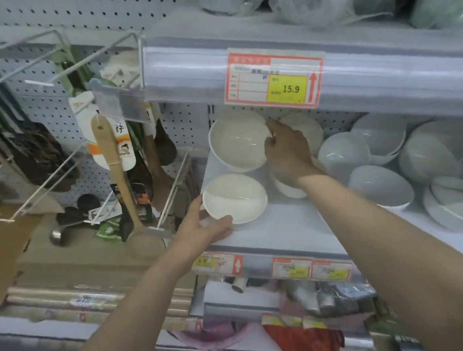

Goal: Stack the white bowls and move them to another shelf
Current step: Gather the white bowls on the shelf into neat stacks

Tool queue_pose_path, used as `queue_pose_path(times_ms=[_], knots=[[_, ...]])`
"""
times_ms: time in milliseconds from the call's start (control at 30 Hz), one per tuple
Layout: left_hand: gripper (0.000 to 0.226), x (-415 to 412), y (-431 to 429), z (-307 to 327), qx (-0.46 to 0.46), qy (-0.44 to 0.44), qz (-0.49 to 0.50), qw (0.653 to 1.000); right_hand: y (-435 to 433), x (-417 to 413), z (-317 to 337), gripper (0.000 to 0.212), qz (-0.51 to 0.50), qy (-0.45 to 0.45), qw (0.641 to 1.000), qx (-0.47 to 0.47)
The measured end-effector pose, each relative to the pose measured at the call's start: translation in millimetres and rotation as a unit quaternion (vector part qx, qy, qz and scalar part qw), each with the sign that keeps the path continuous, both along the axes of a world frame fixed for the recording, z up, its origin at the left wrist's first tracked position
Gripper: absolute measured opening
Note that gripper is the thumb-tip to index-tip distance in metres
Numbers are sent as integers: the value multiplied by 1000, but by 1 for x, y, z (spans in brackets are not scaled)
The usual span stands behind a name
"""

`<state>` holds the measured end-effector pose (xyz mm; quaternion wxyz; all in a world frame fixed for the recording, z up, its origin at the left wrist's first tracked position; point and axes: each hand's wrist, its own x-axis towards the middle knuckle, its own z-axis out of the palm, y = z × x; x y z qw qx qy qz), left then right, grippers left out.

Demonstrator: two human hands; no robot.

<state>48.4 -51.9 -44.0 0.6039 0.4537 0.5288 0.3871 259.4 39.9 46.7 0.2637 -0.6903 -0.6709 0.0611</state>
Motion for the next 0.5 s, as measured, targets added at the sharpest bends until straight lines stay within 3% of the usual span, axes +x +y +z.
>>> queue_pose_path(times_ms=[100, 233, 500], knots=[[99, 0, -6, 2, 40, 82, -25, 996, -27, -1, -2, 44, 8, 16, 999, -46], [93, 4, -11, 3, 83, 117, -17, 989, -49, -4, -8, 40, 6, -27, 994, -107], [90, 11, -14, 5, 101, 160, -9, 982, -70, -7, -29, 42, -2, -17, 995, -99]])
